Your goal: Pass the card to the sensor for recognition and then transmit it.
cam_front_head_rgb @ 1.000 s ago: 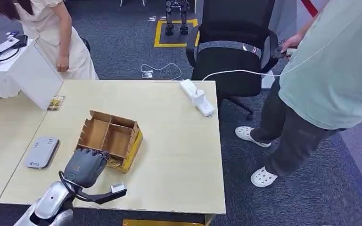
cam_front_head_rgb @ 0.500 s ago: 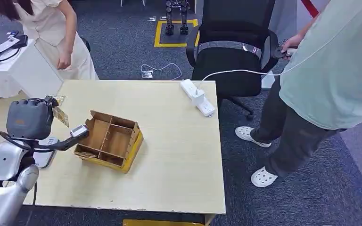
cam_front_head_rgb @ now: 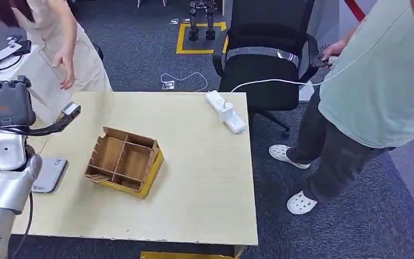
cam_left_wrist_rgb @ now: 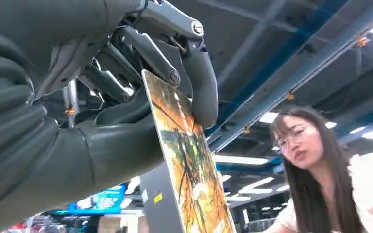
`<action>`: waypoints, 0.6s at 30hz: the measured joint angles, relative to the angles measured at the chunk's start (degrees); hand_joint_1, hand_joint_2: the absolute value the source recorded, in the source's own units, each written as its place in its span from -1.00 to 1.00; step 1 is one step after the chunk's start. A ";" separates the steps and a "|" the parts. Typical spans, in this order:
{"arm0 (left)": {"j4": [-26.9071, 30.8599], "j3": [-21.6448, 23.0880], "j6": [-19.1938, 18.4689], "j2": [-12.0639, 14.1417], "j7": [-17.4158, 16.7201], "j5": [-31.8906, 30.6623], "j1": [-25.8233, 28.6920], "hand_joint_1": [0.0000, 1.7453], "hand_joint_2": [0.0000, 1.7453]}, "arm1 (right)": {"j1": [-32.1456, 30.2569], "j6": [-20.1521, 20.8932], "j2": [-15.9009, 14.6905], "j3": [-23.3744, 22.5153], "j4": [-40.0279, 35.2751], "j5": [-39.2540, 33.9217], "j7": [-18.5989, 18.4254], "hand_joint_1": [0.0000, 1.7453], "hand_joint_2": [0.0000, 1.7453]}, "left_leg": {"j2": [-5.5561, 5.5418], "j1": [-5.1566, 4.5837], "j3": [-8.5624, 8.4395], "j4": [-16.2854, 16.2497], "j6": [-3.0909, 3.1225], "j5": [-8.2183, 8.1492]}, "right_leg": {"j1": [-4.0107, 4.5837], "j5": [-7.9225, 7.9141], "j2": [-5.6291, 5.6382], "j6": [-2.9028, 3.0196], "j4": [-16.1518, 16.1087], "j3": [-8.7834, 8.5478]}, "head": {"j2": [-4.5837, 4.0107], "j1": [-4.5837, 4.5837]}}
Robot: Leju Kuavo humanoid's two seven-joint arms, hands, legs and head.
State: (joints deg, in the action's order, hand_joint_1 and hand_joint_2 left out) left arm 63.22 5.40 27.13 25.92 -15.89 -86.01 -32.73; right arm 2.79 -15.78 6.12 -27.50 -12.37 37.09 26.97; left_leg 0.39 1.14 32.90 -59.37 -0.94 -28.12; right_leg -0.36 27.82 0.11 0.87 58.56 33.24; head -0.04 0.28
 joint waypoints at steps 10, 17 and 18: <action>-9.39 -1.03 0.68 0.17 1.36 0.28 -5.12 1.00 1.00 | 0.20 0.33 0.64 0.00 0.00 0.31 0.07 -1.00 -1.00 | 0.02 -0.01 0.01 0.00 0.00 0.00 | 0.00 0.00 0.04 0.00 0.00 0.02 | 0.00 -0.02; -10.94 -1.07 0.94 0.11 2.06 0.77 -5.46 1.00 1.00 | 0.25 0.44 0.70 0.00 -0.07 0.29 0.13 -1.00 1.00 | 0.03 0.00 0.01 0.00 0.00 0.00 | 0.00 0.00 0.05 0.00 0.00 0.02 | 0.00 -0.02; -11.03 -1.07 0.96 0.11 2.10 0.94 -5.46 1.00 1.00 | 0.26 0.57 0.70 0.00 -0.07 0.29 0.13 -1.00 1.00 | 0.03 0.00 0.01 0.00 0.00 0.00 | 0.00 0.00 0.05 0.00 0.00 0.02 | 0.00 0.00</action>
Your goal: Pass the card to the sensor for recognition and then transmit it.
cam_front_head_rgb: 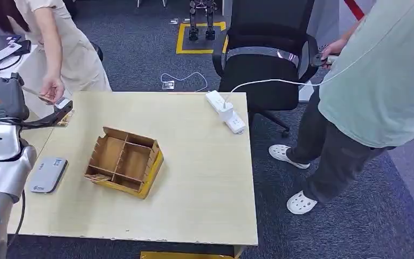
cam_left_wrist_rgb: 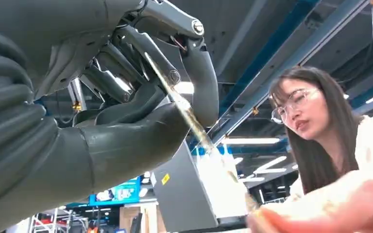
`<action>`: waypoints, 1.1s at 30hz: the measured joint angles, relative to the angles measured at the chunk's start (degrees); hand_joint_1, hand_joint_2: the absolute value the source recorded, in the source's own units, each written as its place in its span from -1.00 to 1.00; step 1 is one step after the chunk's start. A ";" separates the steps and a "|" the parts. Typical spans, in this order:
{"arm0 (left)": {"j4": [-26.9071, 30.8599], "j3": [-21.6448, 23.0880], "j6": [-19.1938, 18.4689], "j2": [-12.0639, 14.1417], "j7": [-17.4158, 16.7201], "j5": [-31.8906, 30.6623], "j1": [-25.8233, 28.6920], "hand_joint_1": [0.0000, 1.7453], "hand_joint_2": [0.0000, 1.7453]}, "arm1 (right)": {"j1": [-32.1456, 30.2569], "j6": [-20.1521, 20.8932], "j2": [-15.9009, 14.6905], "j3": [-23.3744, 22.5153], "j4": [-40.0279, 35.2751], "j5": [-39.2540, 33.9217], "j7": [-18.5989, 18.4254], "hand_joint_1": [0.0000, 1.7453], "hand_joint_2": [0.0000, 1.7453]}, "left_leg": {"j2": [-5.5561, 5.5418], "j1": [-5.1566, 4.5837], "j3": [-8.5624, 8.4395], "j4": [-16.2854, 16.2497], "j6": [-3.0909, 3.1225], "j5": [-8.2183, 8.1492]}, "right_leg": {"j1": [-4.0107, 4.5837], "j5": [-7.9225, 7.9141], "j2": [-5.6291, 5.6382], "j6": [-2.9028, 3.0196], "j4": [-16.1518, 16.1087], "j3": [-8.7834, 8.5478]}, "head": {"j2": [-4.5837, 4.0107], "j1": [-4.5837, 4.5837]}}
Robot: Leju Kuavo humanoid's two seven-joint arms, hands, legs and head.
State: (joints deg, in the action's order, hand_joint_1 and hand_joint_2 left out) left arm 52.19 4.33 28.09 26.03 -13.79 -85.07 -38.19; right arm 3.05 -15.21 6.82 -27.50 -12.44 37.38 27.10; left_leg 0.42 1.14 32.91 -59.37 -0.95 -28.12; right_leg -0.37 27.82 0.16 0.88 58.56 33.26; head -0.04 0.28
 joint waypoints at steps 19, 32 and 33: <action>-0.17 -0.26 0.70 0.00 2.49 4.31 0.15 -1.00 1.00 | -0.02 0.57 0.00 -0.11 0.00 0.31 0.55 -1.00 1.00 | 0.02 0.00 0.03 0.01 0.00 0.00 | 0.00 0.00 0.02 0.00 0.01 0.01 | 0.00 0.00; -0.42 -16.29 2.32 16.41 6.93 18.91 19.55 -1.00 1.00 | -1.64 -0.07 0.00 -2.65 0.11 -1.16 1.33 -1.00 1.00 | 0.80 0.04 -0.02 0.26 -0.18 -0.23 | 0.02 0.15 0.81 0.20 0.04 0.28 | 0.00 0.09; -0.89 -18.60 2.44 17.15 7.36 19.51 21.59 -1.00 1.00 | -1.71 -0.07 0.00 -2.77 0.11 -1.01 1.33 -1.00 1.00 | 0.79 0.04 -0.02 0.26 -0.19 -0.24 | 0.02 0.17 0.80 0.19 0.04 0.28 | 0.00 0.07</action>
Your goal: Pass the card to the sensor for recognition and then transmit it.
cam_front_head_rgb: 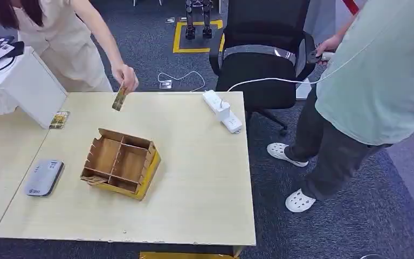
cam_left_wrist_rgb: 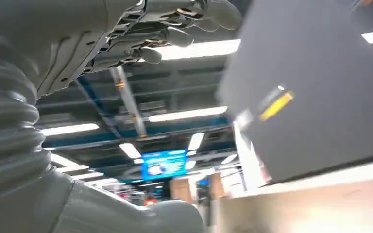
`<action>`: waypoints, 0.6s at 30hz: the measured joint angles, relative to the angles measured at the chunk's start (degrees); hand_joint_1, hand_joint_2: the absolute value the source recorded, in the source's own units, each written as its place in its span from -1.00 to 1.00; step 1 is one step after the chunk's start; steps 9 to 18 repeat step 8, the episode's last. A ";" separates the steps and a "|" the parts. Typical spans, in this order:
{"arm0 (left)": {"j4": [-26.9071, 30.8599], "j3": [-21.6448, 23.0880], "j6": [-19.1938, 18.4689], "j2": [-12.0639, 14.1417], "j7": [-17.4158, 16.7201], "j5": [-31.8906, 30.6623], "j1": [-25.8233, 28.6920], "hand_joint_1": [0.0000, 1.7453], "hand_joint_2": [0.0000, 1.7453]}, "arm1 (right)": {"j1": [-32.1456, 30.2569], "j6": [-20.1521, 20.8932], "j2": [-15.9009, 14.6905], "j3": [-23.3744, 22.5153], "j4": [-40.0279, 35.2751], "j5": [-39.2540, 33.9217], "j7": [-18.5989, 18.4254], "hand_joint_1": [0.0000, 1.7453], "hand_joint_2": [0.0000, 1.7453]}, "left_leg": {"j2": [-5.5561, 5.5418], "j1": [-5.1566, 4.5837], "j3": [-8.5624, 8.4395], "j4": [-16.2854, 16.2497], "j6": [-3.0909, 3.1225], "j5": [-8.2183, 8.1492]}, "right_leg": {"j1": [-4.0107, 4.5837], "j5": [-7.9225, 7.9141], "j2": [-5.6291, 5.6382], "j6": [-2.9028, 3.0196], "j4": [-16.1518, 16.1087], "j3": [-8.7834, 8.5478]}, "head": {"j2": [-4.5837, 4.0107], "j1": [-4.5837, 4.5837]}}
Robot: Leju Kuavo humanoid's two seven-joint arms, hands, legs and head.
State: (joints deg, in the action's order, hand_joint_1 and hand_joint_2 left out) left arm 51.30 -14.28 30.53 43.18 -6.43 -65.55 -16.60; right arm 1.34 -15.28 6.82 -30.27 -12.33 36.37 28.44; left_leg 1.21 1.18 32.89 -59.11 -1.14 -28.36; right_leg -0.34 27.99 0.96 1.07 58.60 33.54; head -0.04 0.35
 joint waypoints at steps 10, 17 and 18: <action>-4.99 -13.23 0.33 2.41 1.78 0.33 10.20 -1.00 1.00 | 0.12 -0.04 0.00 -0.83 0.00 0.16 -0.02 -1.00 1.00 | -0.27 0.00 -0.01 0.00 0.00 -0.01 | -0.01 0.05 -0.36 -0.06 -0.03 -0.21 | 0.00 -0.15; -4.99 -13.23 0.33 2.41 1.78 0.33 10.20 -1.00 1.00 | 0.12 -0.04 0.00 -0.83 0.00 0.16 -0.02 -1.00 1.00 | -0.27 0.00 -0.01 0.00 0.00 -0.01 | -0.01 0.05 -0.36 -0.06 -0.03 -0.21 | 0.00 -0.15; -4.99 -13.23 0.33 2.41 1.78 0.33 10.20 -1.00 1.00 | 0.12 -0.04 0.00 -0.83 0.00 0.16 -0.02 -1.00 1.00 | -0.27 0.00 -0.01 0.00 0.00 -0.01 | -0.01 0.05 -0.36 -0.06 -0.03 -0.21 | 0.00 -0.15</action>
